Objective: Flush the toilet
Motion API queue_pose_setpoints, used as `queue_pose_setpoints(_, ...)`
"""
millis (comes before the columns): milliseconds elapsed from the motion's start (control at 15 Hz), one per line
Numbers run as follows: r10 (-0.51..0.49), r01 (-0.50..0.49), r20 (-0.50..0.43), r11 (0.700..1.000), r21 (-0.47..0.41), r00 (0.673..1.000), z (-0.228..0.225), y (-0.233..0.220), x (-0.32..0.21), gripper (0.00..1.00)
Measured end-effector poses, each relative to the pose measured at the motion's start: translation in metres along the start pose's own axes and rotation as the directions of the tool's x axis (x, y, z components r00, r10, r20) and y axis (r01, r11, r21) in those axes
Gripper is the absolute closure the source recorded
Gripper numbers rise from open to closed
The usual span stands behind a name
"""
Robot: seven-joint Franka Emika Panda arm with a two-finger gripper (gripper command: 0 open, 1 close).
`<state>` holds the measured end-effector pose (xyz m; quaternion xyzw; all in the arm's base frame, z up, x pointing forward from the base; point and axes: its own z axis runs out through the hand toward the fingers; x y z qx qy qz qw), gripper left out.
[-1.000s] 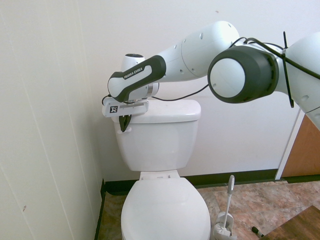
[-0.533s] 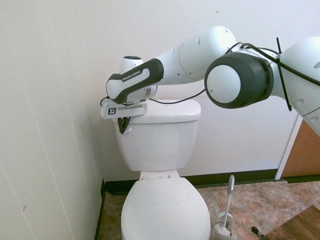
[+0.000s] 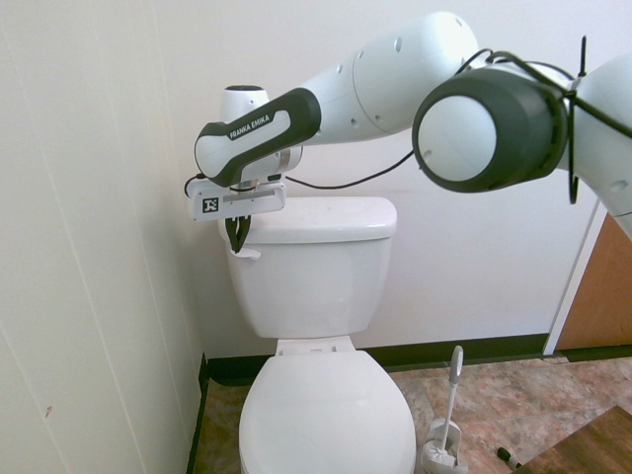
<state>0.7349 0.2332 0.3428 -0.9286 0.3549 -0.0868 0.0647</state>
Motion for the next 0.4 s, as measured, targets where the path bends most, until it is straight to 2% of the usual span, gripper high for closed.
queue_pose_setpoints(400, 0.034, -0.035, -0.015, 0.999, -0.04, 0.999, -0.061, 0.049, -0.005, 1.0)
